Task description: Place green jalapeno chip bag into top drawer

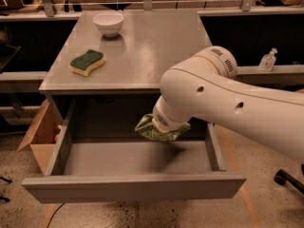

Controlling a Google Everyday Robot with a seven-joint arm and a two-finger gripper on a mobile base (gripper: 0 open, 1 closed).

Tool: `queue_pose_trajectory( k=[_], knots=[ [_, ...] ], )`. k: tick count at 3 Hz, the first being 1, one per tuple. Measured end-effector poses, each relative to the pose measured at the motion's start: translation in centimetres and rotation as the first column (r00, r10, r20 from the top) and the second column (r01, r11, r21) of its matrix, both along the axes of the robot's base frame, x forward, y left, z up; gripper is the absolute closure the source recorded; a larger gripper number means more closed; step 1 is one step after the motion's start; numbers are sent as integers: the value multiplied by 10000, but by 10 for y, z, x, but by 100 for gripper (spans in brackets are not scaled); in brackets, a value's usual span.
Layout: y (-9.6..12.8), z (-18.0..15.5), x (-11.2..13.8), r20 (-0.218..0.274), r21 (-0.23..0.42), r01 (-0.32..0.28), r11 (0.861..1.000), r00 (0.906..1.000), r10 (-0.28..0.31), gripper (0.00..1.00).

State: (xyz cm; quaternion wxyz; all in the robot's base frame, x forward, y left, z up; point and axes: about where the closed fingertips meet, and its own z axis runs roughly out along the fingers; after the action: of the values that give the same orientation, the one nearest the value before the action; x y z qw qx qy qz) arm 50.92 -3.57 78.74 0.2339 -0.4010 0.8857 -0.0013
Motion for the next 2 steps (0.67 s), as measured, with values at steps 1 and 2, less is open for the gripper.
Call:
queue_pose_trajectory(
  k=[1, 2],
  knots=[
    [21, -10, 21, 27, 262, 67, 9996, 10000, -67, 100],
    [39, -18, 34, -113, 795, 72, 9968, 9999, -63, 88]
  ],
)
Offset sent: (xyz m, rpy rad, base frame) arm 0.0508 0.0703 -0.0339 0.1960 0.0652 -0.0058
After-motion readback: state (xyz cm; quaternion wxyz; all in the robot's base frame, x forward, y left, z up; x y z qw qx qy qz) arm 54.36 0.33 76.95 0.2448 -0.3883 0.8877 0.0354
